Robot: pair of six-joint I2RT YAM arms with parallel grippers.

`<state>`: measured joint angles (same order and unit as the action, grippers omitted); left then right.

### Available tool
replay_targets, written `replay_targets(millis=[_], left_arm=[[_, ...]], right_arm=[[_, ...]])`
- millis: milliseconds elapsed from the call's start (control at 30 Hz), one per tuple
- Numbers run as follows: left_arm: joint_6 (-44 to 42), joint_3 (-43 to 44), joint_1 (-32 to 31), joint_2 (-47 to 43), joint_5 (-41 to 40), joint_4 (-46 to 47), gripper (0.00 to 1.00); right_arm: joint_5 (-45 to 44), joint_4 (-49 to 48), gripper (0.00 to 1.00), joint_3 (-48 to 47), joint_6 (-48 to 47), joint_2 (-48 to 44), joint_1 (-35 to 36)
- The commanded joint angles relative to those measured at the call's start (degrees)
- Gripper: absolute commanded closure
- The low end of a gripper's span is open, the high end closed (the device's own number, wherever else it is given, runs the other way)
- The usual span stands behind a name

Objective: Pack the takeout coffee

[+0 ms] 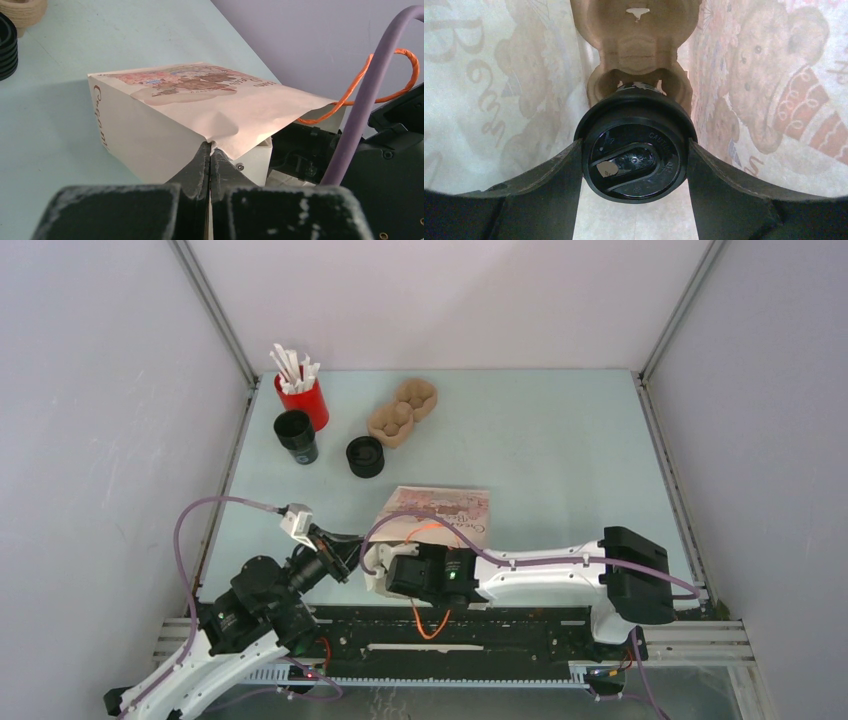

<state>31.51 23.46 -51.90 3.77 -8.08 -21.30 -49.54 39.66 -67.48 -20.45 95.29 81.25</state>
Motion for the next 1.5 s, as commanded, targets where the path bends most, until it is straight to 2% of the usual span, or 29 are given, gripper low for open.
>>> replay_targets(millis=[0, 200, 633, 1067, 1300, 1467], left_arm=[[-0.51, 3.4, -0.18, 1.1, -1.56, -1.9, 1.0], [-0.36, 5.33, -0.15, 3.83, -1.11, -2.12, 1.0], [1.77, 10.24, -0.13, 7.26, -2.38, -7.6, 1.0], [2.68, 13.56, -0.14, 15.05, -2.04, -7.79, 0.98], [1.13, 14.13, -0.13, 16.11, -2.17, -7.79, 1.0], [0.51, 14.31, -0.15, 16.14, -1.79, -8.13, 1.0]], right_arm=[[1.49, -4.96, 0.66, 1.38, -2.29, -3.09, -1.71], [0.47, -11.65, 0.66, 2.6, -7.36, -3.21, -2.65], [4.05, -9.5, 0.63, 3.72, -7.64, -4.68, -4.85], [6.15, -12.33, 0.64, 3.7, -8.04, -4.95, -5.22], [10.07, -10.97, 0.67, 3.73, -13.22, -5.98, -6.18], [10.61, -13.59, 0.66, 5.23, -17.69, -7.05, -6.38]])
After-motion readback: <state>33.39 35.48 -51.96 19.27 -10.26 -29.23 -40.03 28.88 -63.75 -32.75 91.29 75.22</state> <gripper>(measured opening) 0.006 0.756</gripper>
